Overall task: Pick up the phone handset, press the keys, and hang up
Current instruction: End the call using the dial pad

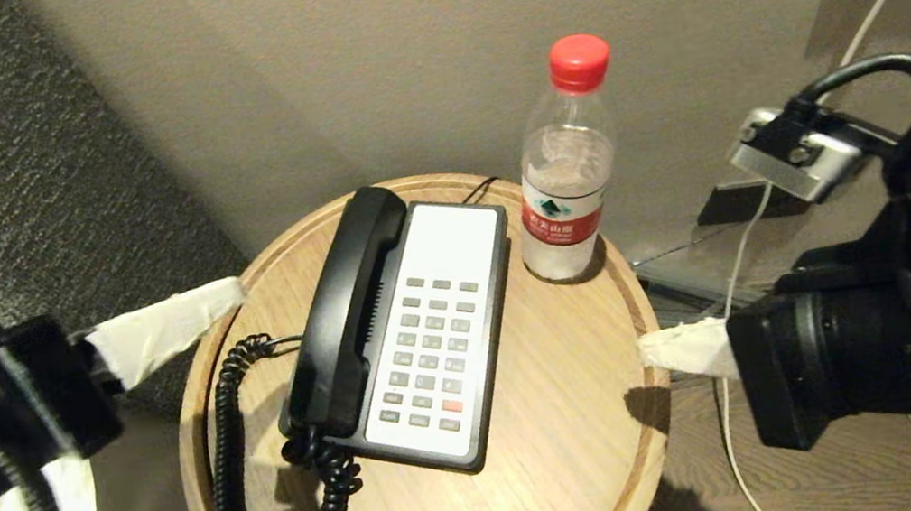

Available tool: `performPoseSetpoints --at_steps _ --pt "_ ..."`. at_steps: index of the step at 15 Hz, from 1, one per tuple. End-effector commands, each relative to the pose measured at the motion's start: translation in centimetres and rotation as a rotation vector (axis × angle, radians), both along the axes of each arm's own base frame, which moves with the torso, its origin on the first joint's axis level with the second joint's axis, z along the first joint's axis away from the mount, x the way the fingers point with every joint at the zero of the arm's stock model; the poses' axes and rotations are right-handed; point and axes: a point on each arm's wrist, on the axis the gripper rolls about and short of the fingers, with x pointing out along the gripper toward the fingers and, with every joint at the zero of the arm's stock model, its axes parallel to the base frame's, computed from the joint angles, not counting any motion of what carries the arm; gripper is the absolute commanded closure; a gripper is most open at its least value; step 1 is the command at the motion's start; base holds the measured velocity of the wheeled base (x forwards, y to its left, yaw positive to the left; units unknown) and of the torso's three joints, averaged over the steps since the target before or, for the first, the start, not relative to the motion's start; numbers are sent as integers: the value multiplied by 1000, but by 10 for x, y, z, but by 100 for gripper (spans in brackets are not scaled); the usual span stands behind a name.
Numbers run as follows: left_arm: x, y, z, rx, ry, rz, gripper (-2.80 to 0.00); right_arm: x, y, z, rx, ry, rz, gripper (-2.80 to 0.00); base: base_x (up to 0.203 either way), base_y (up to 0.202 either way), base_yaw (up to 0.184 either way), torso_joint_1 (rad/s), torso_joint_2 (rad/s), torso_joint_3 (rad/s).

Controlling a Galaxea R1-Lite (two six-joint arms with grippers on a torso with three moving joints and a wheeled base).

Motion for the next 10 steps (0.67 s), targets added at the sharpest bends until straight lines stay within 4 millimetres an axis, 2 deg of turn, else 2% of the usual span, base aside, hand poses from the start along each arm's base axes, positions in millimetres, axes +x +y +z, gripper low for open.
performPoseSetpoints --at_steps 1,3,5,10 --pt "-39 25 -1 -184 10 -32 0 15 29 -8 -41 28 16 0 0 0 0 0 0 0" --pt "-56 36 -9 -300 68 -55 0 19 44 -18 -74 48 35 0 0 0 0 0 0 0" --pt "-65 41 -14 -339 82 -79 0 25 62 -31 -109 69 51 0 0 0 0 0 0 0" --pt "-67 42 -20 -342 96 -92 0 33 79 -25 -78 58 63 0 0 0 0 0 0 0"
